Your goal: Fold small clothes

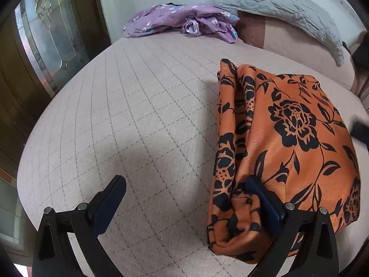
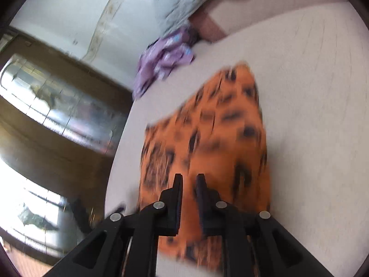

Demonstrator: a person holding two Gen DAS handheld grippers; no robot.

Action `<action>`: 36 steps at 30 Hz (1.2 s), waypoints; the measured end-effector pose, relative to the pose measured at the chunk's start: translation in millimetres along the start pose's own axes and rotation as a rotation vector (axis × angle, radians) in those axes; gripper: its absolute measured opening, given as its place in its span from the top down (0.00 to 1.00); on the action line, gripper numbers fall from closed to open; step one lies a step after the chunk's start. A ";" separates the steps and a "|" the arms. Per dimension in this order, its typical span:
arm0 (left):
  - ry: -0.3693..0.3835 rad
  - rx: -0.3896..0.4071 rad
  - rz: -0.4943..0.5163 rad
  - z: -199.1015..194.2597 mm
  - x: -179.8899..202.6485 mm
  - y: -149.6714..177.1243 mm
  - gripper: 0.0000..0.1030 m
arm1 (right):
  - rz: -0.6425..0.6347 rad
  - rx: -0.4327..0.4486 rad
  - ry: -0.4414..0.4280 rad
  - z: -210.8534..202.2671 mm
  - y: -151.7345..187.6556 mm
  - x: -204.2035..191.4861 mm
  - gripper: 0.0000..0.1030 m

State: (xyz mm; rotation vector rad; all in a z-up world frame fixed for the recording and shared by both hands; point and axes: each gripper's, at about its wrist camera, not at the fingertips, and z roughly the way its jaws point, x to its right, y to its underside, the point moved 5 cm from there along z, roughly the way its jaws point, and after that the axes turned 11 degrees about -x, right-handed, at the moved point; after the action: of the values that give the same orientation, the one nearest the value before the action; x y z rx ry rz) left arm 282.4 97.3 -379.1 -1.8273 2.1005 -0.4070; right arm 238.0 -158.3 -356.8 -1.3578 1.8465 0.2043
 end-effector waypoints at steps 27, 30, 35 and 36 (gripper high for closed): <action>-0.053 0.042 0.024 -9.9 12.6 9.4 0.00 | -0.167 -0.233 0.185 26.7 62.0 -3.4 0.83; -0.053 0.048 0.021 -13.4 11.9 10.2 0.00 | -0.108 -0.248 0.145 22.2 58.4 -0.2 0.83; 0.004 0.156 0.038 -45.0 9.1 4.9 0.01 | -0.077 -0.251 0.059 2.9 50.1 3.6 0.83; 0.040 0.201 0.032 -55.7 8.1 2.9 0.01 | -0.069 -0.218 0.034 -6.4 45.2 5.7 0.80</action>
State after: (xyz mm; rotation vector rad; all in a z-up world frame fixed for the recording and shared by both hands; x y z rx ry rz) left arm 255.2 89.7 -330.3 -1.6817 2.0302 -0.6271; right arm 195.5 -147.6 -371.0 -1.5798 1.8431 0.3575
